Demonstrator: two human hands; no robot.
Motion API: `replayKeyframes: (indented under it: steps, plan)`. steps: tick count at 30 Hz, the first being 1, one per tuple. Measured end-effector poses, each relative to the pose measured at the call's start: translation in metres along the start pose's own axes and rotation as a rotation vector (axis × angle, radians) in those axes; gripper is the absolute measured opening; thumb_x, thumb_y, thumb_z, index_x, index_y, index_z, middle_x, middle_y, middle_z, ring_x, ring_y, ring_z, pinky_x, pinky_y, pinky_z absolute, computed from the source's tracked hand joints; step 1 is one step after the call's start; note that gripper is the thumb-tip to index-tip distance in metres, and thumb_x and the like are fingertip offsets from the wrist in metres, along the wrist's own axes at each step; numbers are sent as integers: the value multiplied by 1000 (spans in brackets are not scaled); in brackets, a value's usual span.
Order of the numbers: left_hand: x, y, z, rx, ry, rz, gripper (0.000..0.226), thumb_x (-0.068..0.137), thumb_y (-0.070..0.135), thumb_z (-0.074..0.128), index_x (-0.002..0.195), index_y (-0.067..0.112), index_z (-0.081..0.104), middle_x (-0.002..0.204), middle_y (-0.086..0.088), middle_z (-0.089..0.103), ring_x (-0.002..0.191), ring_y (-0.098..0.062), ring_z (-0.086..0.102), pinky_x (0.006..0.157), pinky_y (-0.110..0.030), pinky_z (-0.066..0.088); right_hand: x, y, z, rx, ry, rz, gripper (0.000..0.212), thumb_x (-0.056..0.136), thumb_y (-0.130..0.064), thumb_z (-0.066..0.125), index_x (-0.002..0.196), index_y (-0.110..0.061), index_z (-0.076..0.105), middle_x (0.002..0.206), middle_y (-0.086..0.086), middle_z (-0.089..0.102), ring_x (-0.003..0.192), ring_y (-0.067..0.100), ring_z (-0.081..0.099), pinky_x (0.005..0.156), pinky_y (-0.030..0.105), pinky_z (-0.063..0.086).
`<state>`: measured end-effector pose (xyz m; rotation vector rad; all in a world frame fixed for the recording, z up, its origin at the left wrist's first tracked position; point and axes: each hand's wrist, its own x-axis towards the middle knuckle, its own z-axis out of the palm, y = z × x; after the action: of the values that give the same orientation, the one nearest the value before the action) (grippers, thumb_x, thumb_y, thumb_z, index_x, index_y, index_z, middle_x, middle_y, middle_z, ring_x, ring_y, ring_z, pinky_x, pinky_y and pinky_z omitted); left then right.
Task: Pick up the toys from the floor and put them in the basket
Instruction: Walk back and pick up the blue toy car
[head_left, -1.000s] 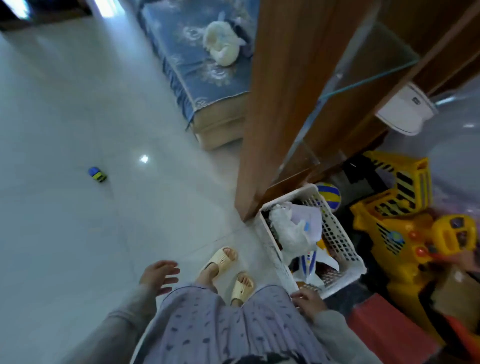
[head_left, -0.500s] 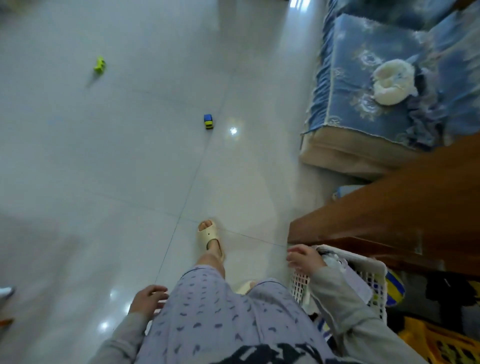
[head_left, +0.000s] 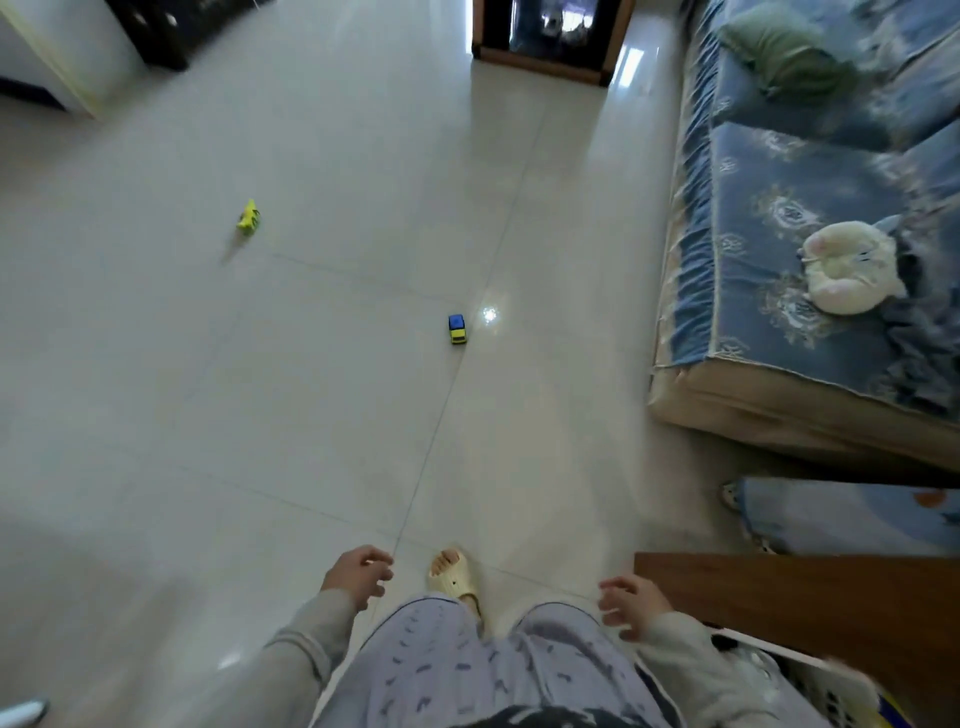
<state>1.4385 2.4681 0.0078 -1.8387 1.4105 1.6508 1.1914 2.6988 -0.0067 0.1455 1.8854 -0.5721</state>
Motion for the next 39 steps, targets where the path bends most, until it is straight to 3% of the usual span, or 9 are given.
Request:
replayKeyframes:
  steps: [3, 6, 9, 14, 22, 28, 35, 39]
  plan:
    - [16, 53, -25, 35, -17, 80, 16, 88, 2, 45, 89, 10, 59, 88, -12, 61, 62, -18, 53, 53, -23, 32, 8, -22, 0, 34, 33, 25, 24, 92, 8, 42, 112, 11, 55, 67, 11, 51, 55, 22, 47, 34, 21, 40]
    - [30, 95, -42, -57, -42, 110, 18, 90, 2, 45, 84, 12, 58, 78, -5, 61, 62, -16, 53, 55, -22, 34, 22, -46, -2, 47, 47, 47, 24, 90, 9, 43, 111, 12, 56, 68, 12, 53, 56, 25, 50, 37, 21, 46]
    - [46, 119, -51, -117, -50, 78, 23, 90, 4, 45, 75, 17, 57, 74, -1, 60, 62, -16, 54, 56, -22, 35, 42, -75, -5, 56, 70, 77, 12, 91, 7, 45, 97, 5, 54, 67, 12, 54, 55, 24, 50, 32, 17, 42]
    - [80, 137, -61, -165, -33, -34, 20, 90, 2, 44, 80, 14, 56, 72, -1, 58, 58, -16, 51, 53, -21, 31, 90, -159, -8, -21, 13, 51, 15, 92, -4, 47, 81, -10, 56, 70, 8, 59, 56, 21, 54, 52, 22, 35]
    - [119, 172, -90, -294, 67, -212, 16, 91, 2, 43, 86, 8, 57, 76, -9, 57, 56, -19, 46, 57, -20, 27, 132, -352, -13, -248, -51, -161, 14, 89, -3, 46, 93, -12, 56, 71, 3, 60, 56, 15, 54, 51, 20, 35]
    - [147, 223, -129, -450, 135, -239, 14, 94, 6, 43, 95, 5, 57, 90, -16, 56, 62, -22, 47, 60, -23, 31, 148, -460, -14, -391, -70, -231, 15, 87, -2, 50, 95, -13, 56, 89, 11, 60, 59, 12, 54, 52, 21, 36]
    - [208, 296, -185, -380, 109, -283, 15, 93, 8, 42, 99, 8, 57, 96, -16, 56, 62, -21, 48, 60, -22, 33, 179, -518, 11, -399, -65, -145, 15, 86, -4, 51, 97, -11, 60, 81, 6, 61, 57, 12, 55, 51, 22, 38]
    - [255, 366, -227, -247, 58, -223, 15, 92, 6, 42, 95, 8, 57, 78, -8, 57, 57, -19, 46, 55, -21, 30, 192, -537, 27, -342, -7, -29, 15, 86, -1, 50, 94, -9, 60, 85, 12, 61, 55, 15, 54, 47, 18, 38]
